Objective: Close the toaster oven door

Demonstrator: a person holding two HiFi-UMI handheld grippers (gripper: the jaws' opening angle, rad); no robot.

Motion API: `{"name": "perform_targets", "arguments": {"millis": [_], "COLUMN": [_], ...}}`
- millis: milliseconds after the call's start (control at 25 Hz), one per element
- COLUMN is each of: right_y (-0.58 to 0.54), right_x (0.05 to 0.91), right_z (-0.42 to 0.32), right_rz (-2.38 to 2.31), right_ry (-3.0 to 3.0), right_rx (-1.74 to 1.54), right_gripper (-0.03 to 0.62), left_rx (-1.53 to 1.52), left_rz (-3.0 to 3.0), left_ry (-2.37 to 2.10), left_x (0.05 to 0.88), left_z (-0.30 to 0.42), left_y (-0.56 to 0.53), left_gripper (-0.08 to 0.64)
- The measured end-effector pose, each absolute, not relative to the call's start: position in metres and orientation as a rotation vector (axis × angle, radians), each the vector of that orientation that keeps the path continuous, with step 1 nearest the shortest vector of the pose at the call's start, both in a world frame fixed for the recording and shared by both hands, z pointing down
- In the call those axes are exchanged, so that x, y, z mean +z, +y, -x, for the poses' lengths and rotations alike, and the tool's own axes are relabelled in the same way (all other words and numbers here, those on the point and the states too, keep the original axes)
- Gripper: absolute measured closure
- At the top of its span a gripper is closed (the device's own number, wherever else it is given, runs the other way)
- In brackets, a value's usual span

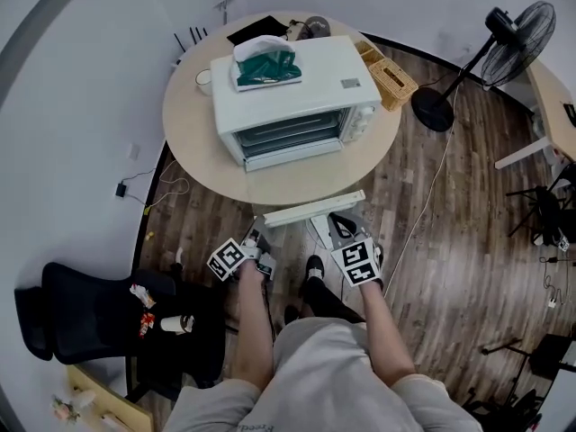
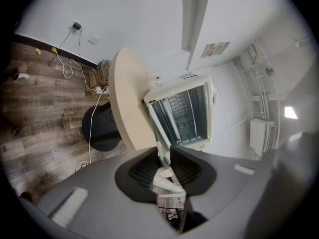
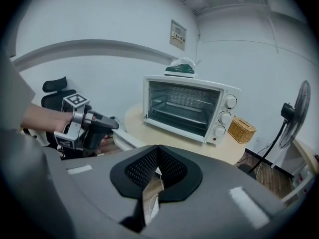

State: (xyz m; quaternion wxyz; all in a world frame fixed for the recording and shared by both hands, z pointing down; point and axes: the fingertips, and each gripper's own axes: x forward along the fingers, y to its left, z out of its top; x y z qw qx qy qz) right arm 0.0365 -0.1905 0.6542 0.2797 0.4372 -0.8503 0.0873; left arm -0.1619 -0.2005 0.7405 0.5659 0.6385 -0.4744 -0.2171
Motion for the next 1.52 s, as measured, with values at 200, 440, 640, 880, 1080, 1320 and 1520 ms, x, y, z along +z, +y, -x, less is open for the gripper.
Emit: {"name": "perform_targets", "arguments": {"millis": [200,440,640,880,1080,1320,1520], "right_y": [-0.188,-0.193,-0.2,-0.212,-0.224,-0.228,-0.231], "right_x": [0.672,0.685,0.698,0.711,0.713,0.707,0.695], "right_z": [-0.027,-0.013,-0.011,-0.015,-0.02,-0.017,-0.016], "right_rz": [-1.056,-0.852,-0.7,-0.579,-0.645,-0.656,-0.645], "right_ry": [-2.242,-2.112,-1.977,-1.806,-1.74,-1.783,-1.807], "right_rx": [0.12,-0.174,-0.391,-0.616,-0.697,-0.701,-0.726], "right_gripper": [0.592,0.584,0.532,0.502,0.494,0.502,0.506], "left_rx": [-0.532,-0.531,-0.521,-0.518,-0.551,-0.582,-0.642], "left_rz": [-1.502,-1.481,-1.469,-1.444,-1.428,-1.411,-1.418], "left_ry": [-1.112,-1.1,-1.096,-1.109,-1.111,-1.114,-1.117], "left_x": [0.718,0.706,0.7,0.694,0.688,0.682,0.672], "left_z": [0.163,0.165,0.165,0.168,0.168,0.169,0.17], "left_y": [-0.209,-0.214,-0.217,-0.22,-0.224,-0.227,-0.232], "left_gripper": [0.418,0.417,0.414,0.413,0.411,0.408,0.407]}}
